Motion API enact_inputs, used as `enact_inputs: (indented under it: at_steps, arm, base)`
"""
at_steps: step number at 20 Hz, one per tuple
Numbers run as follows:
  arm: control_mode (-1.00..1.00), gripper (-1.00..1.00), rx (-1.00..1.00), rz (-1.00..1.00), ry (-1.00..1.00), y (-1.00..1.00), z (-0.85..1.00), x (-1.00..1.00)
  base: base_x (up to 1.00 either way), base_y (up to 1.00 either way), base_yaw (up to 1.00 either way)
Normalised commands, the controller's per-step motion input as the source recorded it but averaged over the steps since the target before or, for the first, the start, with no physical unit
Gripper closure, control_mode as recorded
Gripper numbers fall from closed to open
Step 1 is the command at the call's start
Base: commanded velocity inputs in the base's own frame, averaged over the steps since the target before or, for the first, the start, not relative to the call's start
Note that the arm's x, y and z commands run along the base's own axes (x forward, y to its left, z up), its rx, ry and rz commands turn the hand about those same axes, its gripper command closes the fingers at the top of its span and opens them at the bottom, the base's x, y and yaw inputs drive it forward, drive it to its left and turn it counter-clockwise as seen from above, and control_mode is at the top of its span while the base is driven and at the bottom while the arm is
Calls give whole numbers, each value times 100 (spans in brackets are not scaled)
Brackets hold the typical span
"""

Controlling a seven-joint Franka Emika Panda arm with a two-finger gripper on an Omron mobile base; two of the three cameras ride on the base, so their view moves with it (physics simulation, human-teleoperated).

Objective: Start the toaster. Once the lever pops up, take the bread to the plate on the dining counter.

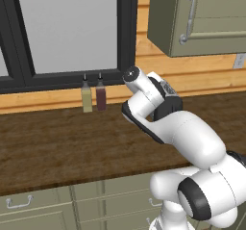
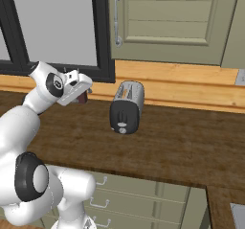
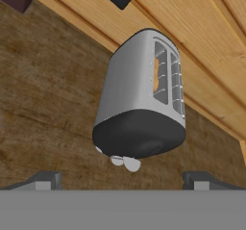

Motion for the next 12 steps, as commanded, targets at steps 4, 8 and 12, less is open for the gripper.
enact_inputs:
  at_steps: [4, 8, 12]
  arm:
    - [-100, -100, 0, 0, 0, 0, 0, 0]
    - [-100, -100, 0, 0, 0, 0, 0, 0]
    - [-100, -100, 0, 0, 0, 0, 0, 0]
  base:
    - [0, 0, 0]
    - [0, 0, 0]
    - [0, 0, 0]
